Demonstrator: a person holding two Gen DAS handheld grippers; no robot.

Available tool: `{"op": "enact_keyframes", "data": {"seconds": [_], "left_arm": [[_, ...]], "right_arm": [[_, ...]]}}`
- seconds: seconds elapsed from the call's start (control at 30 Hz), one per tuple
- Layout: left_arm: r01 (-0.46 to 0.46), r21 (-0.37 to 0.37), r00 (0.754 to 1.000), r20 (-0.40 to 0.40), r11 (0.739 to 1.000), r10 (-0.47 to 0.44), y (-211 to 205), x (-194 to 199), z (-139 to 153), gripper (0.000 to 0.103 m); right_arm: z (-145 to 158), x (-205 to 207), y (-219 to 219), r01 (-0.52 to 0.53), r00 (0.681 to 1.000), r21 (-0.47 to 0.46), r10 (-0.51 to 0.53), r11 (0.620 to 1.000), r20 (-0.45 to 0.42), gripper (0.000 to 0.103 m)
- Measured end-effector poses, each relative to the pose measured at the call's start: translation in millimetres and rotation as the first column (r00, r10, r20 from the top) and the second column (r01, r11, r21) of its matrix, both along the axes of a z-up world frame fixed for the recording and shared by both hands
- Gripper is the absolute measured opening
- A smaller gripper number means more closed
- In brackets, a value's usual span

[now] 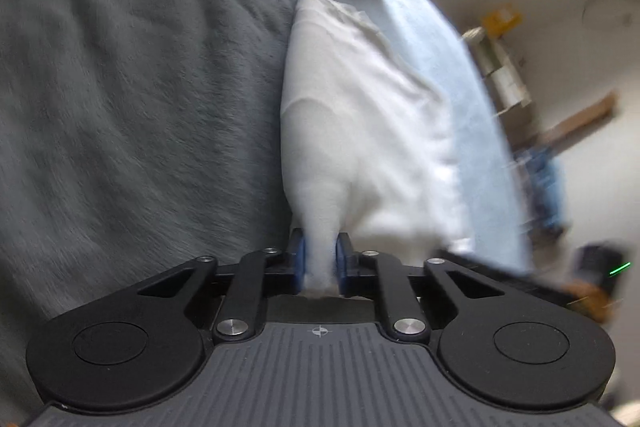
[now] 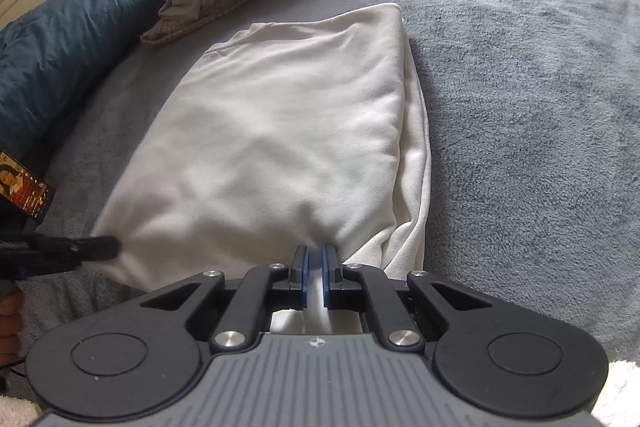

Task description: Fold clothes

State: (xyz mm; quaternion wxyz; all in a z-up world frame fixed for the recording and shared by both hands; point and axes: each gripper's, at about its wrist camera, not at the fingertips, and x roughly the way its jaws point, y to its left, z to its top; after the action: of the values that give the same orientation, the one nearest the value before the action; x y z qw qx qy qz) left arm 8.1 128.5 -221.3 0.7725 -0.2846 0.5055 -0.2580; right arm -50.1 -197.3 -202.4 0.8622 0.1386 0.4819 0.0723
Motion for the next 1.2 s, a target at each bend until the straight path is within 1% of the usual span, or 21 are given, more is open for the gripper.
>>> {"op": "enact_keyframes", "data": {"seconds": [0.13,0.2,0.27,0.37,0.4,0.47,0.53,0.57,0.6,0.67,0.77,0.83,0.9,0.97,1.03,1.07,1.1,1.2], "left_arm": [[0.039,0.117,0.999,-0.006,0.992,-0.039,-10.7,2.8,-18.8,0.012],[0.032,0.095,0.999,-0.013,0.995,-0.031,-9.1,4.8,-27.2,0.014],[0.031,0.087,0.999,-0.012,0.996,-0.030,-7.4,3.7,-27.8,0.017],[0.032,0.080,0.999,-0.008,0.996,-0.031,-5.0,1.1,-26.9,0.021],[0.032,0.078,0.999,-0.007,0.996,-0.032,-4.2,0.2,-26.6,0.021],[0.028,0.080,1.000,-0.005,0.996,-0.028,-5.0,0.2,-27.0,0.022],[0.021,0.082,1.000,-0.010,0.996,-0.020,-6.2,0.9,-28.6,0.023],[0.022,0.085,1.000,-0.008,0.996,-0.021,-6.9,1.7,-28.1,0.023],[0.024,0.089,1.000,-0.005,0.996,-0.023,-7.8,2.6,-27.2,0.024],[0.028,0.100,1.000,0.005,0.995,-0.028,-8.8,2.6,-23.7,0.027],[0.032,0.088,0.999,-0.008,0.996,-0.032,-1.4,2.1,-21.1,0.032],[0.024,0.072,1.000,-0.020,0.997,-0.023,3.3,3.7,-19.6,0.033],[0.002,0.056,1.000,-0.014,0.998,-0.001,8.6,4.8,-16.1,0.034],[-0.021,0.043,1.000,0.007,0.999,0.021,13.1,7.3,-10.6,0.037],[-0.042,0.037,0.999,0.033,0.998,0.040,15.8,11.4,-6.2,0.041],[-0.051,0.035,0.998,0.041,0.998,0.049,15.4,14.9,-5.4,0.042],[-0.059,0.034,0.997,0.047,0.998,0.058,14.4,18.7,-5.0,0.042],[-0.078,0.035,0.996,0.049,0.996,0.076,6.5,33.4,-9.8,0.043]], "right_arm": [[-1.2,1.1,-0.6,-0.008,1.000,0.005,0.008,1.000,-0.001,0.005],[-0.4,0.1,-1.1,-0.009,1.000,0.007,0.009,1.000,-0.001,0.005],[1.5,-1.7,-2.7,-0.008,1.000,0.005,0.008,1.000,-0.001,0.005],[6.9,-3.0,-5.1,-0.010,1.000,0.036,0.010,0.999,-0.008,0.008],[9.2,-3.6,-1.9,-0.048,0.999,0.040,0.048,0.998,0.002,0.009],[12.4,-6.0,8.7,-0.109,0.994,-0.016,0.109,0.994,0.022,0.015],[10.6,-6.1,14.1,-0.120,0.992,-0.130,0.122,0.984,0.009,0.014],[9.1,-6.2,8.2,-0.087,0.996,-0.158,0.087,0.984,-0.003,0.012],[8.6,-5.9,-2.7,-0.036,0.999,-0.156,0.034,0.987,-0.016,0.012],[13.0,-4.5,-26.9,0.082,0.996,-0.174,-0.086,0.981,-0.020,0.015],[18.5,-5.3,-60.0,0.188,0.982,-0.115,-0.191,0.975,-0.011,0.015],[22.7,-4.1,-71.2,0.214,0.977,-0.051,-0.214,0.976,0.004,0.015],[26.6,-0.7,-80.7,0.226,0.974,0.013,-0.226,0.974,0.020,0.018],[29.3,9.3,-88.1,0.227,0.973,0.094,-0.230,0.969,0.026,0.039],[27.4,24.0,-94.6,0.216,0.975,0.163,-0.223,0.963,0.021,0.041],[26.4,31.4,-97.8,0.211,0.976,0.197,-0.219,0.957,0.019,0.045],[25.1,39.0,-101.1,0.205,0.977,0.231,-0.215,0.951,0.016,0.046],[7.6,66.2,-112.5,0.212,0.977,0.308,-0.212,0.928,-0.032,0.048]]}}
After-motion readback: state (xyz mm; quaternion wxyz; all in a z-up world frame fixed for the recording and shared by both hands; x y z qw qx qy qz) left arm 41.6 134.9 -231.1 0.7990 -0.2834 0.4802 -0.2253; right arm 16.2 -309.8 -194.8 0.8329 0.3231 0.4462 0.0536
